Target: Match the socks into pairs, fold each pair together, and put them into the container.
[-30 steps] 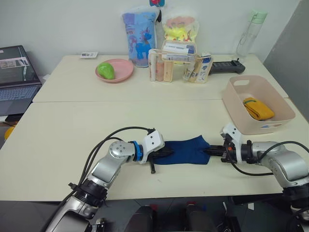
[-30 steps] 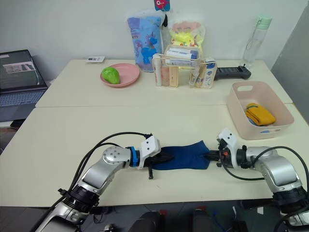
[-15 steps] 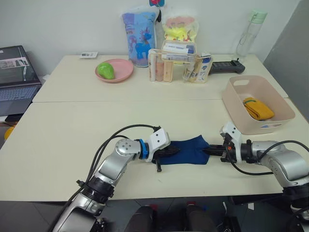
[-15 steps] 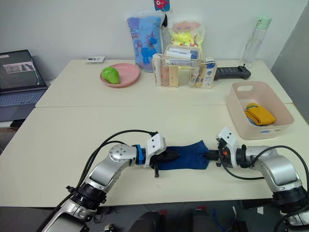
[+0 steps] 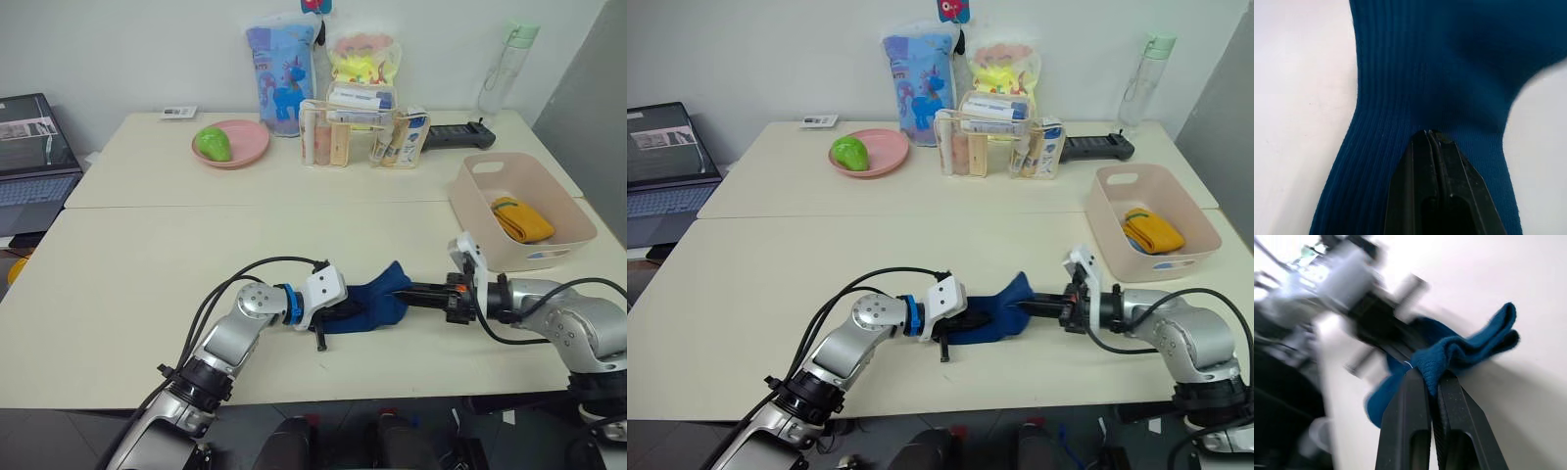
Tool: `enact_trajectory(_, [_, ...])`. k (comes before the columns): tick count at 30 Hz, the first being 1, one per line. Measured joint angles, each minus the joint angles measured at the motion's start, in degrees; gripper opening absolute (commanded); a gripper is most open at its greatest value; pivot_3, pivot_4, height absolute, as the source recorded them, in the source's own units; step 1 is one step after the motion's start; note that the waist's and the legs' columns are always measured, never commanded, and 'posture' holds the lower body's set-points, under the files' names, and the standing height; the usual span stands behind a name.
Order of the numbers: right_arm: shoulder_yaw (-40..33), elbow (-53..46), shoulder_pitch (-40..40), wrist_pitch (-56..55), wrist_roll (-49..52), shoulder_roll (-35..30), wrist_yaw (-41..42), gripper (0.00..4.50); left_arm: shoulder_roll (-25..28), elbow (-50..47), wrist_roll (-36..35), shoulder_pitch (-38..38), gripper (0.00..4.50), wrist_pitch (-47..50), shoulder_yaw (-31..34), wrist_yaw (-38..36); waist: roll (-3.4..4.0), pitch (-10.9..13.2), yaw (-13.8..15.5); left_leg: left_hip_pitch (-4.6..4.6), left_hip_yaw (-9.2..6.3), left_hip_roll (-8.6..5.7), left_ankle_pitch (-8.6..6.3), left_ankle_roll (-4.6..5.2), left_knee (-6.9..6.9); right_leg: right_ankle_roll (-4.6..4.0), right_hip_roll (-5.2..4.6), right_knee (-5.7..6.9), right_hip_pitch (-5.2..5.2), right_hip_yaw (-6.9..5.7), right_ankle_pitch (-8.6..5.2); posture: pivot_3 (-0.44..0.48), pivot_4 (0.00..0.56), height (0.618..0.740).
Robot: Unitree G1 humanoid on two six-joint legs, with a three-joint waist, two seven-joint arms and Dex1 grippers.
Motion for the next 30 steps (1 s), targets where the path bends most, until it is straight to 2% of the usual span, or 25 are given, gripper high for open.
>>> enact_trajectory(7, [5.81, 0.24, -1.30, -0.53, -1.88, 8.00, -5.70, 0.00, -0.06, -0.04, -0.16, 0.36, 0.03, -0.19, 0.29, 0.32, 0.02, -0.01, -0.09, 0.01, 0.00, -0.01, 0.00, 0.00, 0.00, 0.00, 0.00, 0.01, -0.02, 0.01, 0.00, 0.000, 0.150, 0.740])
enact_trajectory(12, [9.68, 2.04, -1.72, -5.09, -6.08, 8.52, -6.08, 0.00, 0.76, -3.32, -2.97, 3.14, 0.03, 3.48, 2.86, 0.38, 0.03, -0.01, -0.18, 0.00, 0.00, -0.01, 0.00, -0.01, 0.00, 0.00, 0.00, 0.02, -0.06, 0.01, 0.00, 0.000, 0.150, 0.740])
enact_trajectory(15, [12.11, 3.16, -2.15, -7.73, -8.68, 8.19, -5.62, 0.00, 7.19, -9.88, -5.96, 5.31, 0.03, 8.50, 6.44, -1.04, 0.03, 0.01, -0.52, 0.00, -0.01, 0.01, 0.01, -0.01, -0.05, -0.01, 0.02, 0.05, -0.11, 0.01, 0.00, 0.000, 0.150, 0.740])
enact_trajectory(18, [14.28, 5.54, -2.79, -9.79, -10.53, 9.13, -4.81, 0.00, 12.96, -18.09, -12.34, 5.72, 0.03, 15.37, 15.00, -1.94, 0.04, 0.02, -0.53, -0.01, -0.03, 0.02, 0.01, -0.01, -0.04, -0.01, 0.02, 0.02, -0.10, 0.00, -0.01, 0.000, 0.150, 0.740])
enact_trajectory(21, [16.52, 7.68, -4.07, -11.25, -12.76, 9.69, -4.39, 0.00, 16.83, -22.78, -17.27, 5.77, 0.03, 20.23, 19.80, -2.88, 0.05, 0.02, -0.54, 0.00, -0.02, 0.00, 0.00, -0.01, -0.04, -0.01, 0.01, -0.01, -0.08, 0.01, 0.00, 0.000, 0.150, 0.740])
enact_trajectory(28, [20.84, 14.09, -7.26, -13.82, -18.19, 11.07, -3.32, 0.00, 18.77, -24.98, -21.74, 5.13, 0.03, 23.69, 22.82, -2.05, 0.05, 0.02, -0.22, 0.00, -0.02, -0.01, 0.01, -0.02, -0.02, 0.00, 0.02, 0.00, -0.09, 0.00, 0.00, 0.000, 0.150, 0.740])
enact_trajectory(30, [20.78, 14.46, -7.38, -13.72, -17.85, 11.57, -1.82, 0.59, 18.44, -24.79, -21.53, 4.25, 0.00, 22.83, 22.51, -1.21, 0.05, 0.02, -0.18, -0.02, -0.02, -0.01, 0.01, -0.02, -0.03, 0.00, 0.02, -0.02, -0.09, 0.00, 0.00, 0.000, 0.150, 0.740])
